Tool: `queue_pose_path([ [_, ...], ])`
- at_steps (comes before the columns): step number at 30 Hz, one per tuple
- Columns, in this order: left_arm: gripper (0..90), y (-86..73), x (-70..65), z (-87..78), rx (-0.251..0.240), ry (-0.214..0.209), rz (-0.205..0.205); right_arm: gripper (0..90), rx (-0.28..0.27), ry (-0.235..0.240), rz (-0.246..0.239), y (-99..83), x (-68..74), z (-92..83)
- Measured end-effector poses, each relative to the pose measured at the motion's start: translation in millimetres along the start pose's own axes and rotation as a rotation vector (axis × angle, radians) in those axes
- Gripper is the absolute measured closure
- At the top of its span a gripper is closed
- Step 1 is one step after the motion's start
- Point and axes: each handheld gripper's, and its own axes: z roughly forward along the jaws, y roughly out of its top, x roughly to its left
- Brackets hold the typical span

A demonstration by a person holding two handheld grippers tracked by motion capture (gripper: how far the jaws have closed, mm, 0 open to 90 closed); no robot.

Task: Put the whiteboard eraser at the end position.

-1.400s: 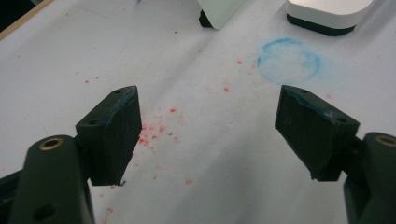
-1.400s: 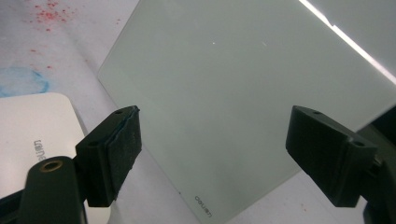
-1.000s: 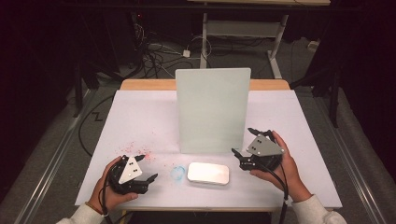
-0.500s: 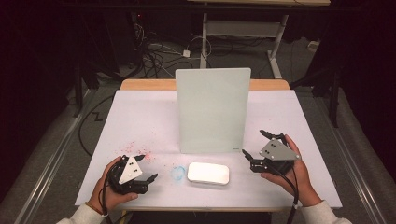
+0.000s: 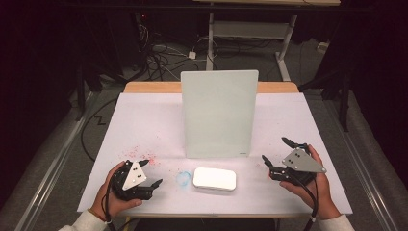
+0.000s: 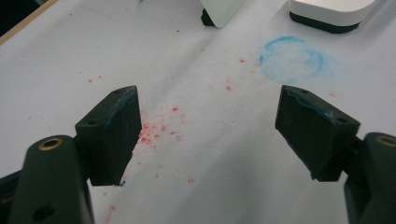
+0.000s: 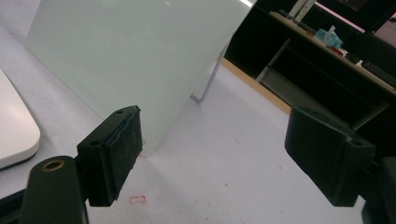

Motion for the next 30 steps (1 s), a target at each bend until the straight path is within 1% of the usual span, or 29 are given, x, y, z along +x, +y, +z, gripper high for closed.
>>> queue_pose_path([
  [6, 21.8, 0.7, 2.0, -0.3, -0.009, 0.006, -0.008, 19.2, 0.018, -0.010, 0.017, -11.9, -5.1, -5.5],
  [8, 21.8, 0.8, 2.2, 0.5, -0.008, 0.004, -0.008, 19.2, 0.024, -0.023, 0.022, -15.8, -6.5, -7.6],
  [10, 21.8, 0.9, 2.6, 1.0, -0.006, 0.004, -0.008, 19.1, 0.020, -0.019, 0.033, -20.2, -8.3, -9.9],
  [15, 20.7, 1.2, 4.6, 1.5, -0.013, 0.004, -0.021, 19.0, 0.039, -0.030, 0.037, -32.8, -9.9, -14.2],
  [18, 20.2, 1.8, 5.6, 1.8, -0.015, 0.006, -0.022, 18.9, 0.044, -0.034, 0.068, -41.6, -10.9, -18.8],
  [23, 19.3, 2.8, 7.2, 1.9, -0.023, 0.022, -0.028, 17.2, 0.069, -0.034, 0.087, -57.8, -8.4, -24.1],
  [25, 19.2, 3.4, 6.2, 2.8, -0.019, 0.031, -0.026, 17.1, 0.097, -0.029, 0.092, -63.9, -3.9, -23.9],
  [26, 19.2, 3.7, 5.2, 3.0, -0.017, 0.039, -0.023, 17.1, 0.108, -0.026, 0.077, -66.7, -1.7, -23.7],
  [28, 18.2, 3.4, 4.0, 2.3, -0.018, 0.043, -0.020, 17.0, 0.107, -0.001, 0.086, -70.1, 1.5, -24.3],
  [30, 18.1, 3.3, 4.1, 2.1, -0.018, 0.052, -0.018, 16.7, 0.100, -0.001, 0.085, -70.1, 3.3, -25.0],
])
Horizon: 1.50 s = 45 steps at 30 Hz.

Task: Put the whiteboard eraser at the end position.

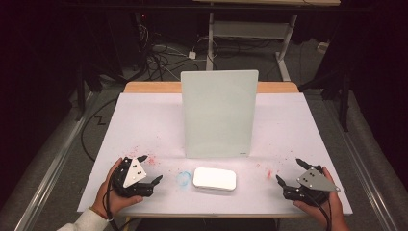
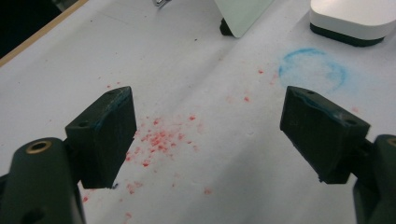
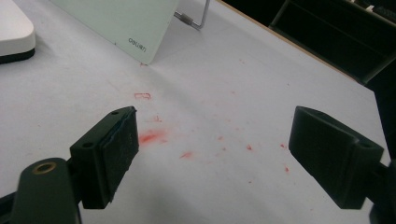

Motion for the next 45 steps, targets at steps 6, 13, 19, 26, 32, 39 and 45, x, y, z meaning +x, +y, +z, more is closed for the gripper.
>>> queue_pose_path([
  [6, 17.4, -0.7, -1.2, -0.5, -0.006, 0.010, -0.002, 16.6, -0.032, 0.008, 0.000, 3.5, 3.5, -3.5],
  [13, 17.4, 0.6, -1.6, 0.6, -0.007, 0.008, 0.013, 16.6, -0.042, -0.008, 0.008, 5.1, 4.6, -9.2],
  [19, 17.4, 1.0, -1.8, 0.8, -0.007, 0.010, 0.011, 16.6, -0.040, -0.003, 0.002, 4.5, 5.4, -8.4],
  [26, 17.4, 1.1, -2.8, 0.4, -0.005, 0.011, 0.014, 16.6, -0.045, -0.003, 0.005, 5.1, 4.8, -8.9],
  [32, 17.4, 0.5, -2.4, 0.3, -0.002, 0.014, 0.012, 16.6, -0.044, 0.000, 0.008, 5.9, 5.3, -8.3],
  [39, 17.4, 0.6, -2.1, 0.7, 0.001, 0.017, 0.011, 16.6, -0.037, 0.008, 0.016, 5.9, 5.1, -6.3],
  [45, 17.4, 1.5, -2.0, 4.3, 0.007, 0.016, 0.011, 16.6, -0.034, 0.012, 0.005, 5.1, 4.3, -5.6],
])
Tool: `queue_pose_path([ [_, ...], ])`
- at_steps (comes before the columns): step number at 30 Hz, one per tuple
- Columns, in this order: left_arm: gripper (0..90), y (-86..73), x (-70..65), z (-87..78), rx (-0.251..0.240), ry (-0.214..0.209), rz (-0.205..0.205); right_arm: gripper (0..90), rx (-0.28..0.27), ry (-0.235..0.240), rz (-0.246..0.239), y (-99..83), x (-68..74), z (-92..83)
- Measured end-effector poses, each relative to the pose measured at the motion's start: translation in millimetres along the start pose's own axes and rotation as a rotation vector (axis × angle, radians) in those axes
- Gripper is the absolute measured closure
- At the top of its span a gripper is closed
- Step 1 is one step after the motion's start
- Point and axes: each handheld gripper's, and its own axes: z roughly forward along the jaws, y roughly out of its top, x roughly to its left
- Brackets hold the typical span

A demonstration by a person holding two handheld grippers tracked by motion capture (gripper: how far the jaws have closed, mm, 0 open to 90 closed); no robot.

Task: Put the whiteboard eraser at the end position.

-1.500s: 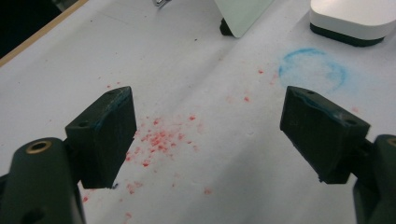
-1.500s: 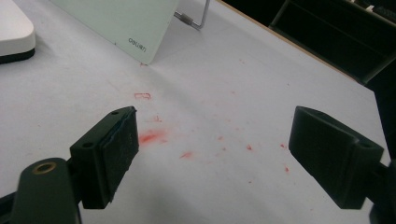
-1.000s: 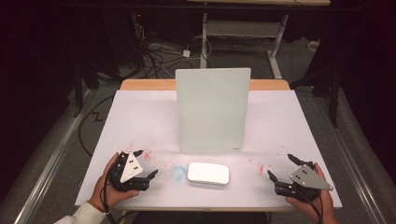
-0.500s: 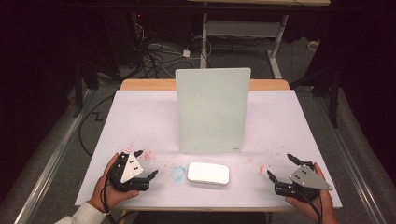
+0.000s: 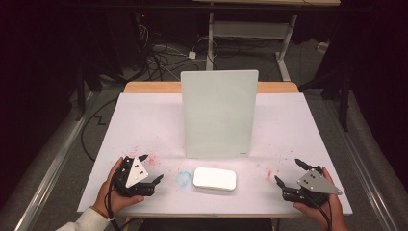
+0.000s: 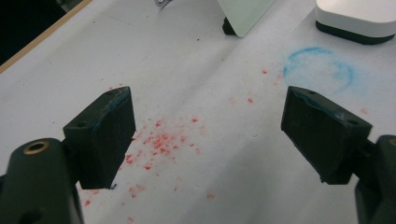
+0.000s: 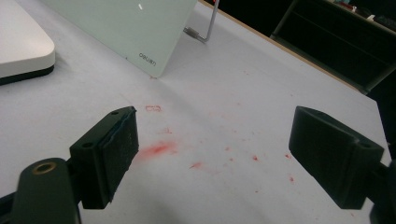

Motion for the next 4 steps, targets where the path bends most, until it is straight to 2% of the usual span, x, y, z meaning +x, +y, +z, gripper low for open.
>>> queue_pose_path([
  [4, 17.4, 0.0, 0.9, 2.1, 0.004, 0.014, -0.006, 16.6, 0.003, -0.004, -0.004, 0.6, -0.3, -0.1],
])
